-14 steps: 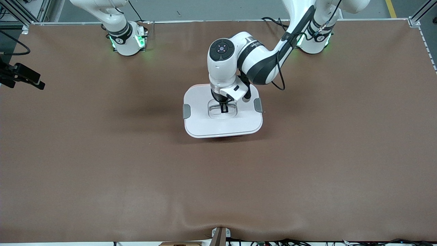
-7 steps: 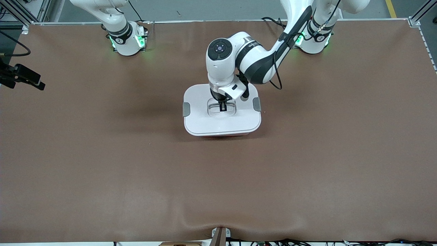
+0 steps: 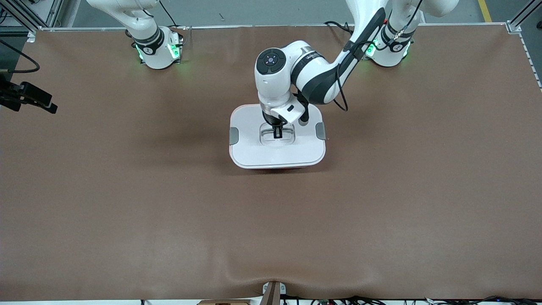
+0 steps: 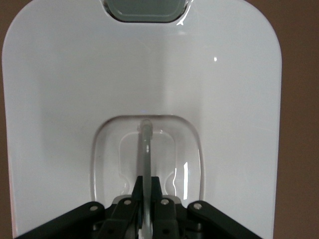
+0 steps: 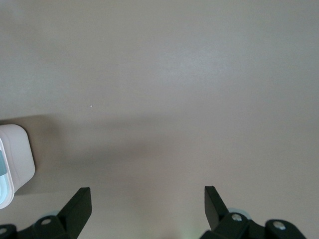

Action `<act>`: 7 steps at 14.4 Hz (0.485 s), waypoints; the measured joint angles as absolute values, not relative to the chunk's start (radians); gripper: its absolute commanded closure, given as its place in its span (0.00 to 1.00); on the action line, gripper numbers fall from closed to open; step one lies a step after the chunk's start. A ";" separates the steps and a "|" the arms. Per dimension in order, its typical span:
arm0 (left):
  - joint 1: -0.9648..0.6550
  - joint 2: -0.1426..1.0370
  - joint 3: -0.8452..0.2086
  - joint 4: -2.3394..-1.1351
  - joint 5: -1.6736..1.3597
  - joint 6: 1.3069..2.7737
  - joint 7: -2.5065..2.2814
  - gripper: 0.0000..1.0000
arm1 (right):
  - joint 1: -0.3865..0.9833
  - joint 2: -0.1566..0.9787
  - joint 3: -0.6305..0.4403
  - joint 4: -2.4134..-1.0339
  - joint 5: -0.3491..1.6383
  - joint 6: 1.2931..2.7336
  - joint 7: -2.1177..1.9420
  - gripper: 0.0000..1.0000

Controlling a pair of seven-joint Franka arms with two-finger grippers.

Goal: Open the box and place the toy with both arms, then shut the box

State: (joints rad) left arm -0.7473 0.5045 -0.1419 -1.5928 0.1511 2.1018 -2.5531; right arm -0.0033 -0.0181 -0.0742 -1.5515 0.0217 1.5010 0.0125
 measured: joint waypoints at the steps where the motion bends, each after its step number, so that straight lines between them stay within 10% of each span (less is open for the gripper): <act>1: -0.748 0.504 -0.143 -1.593 0.151 2.105 -2.553 1.00 | -0.003 -0.018 -0.074 -1.551 0.022 1.501 0.012 0.00; 7: -0.759 0.504 -0.149 -1.598 0.151 2.120 -2.581 1.00 | 0.010 -0.014 -0.072 -1.552 0.022 1.501 0.012 0.00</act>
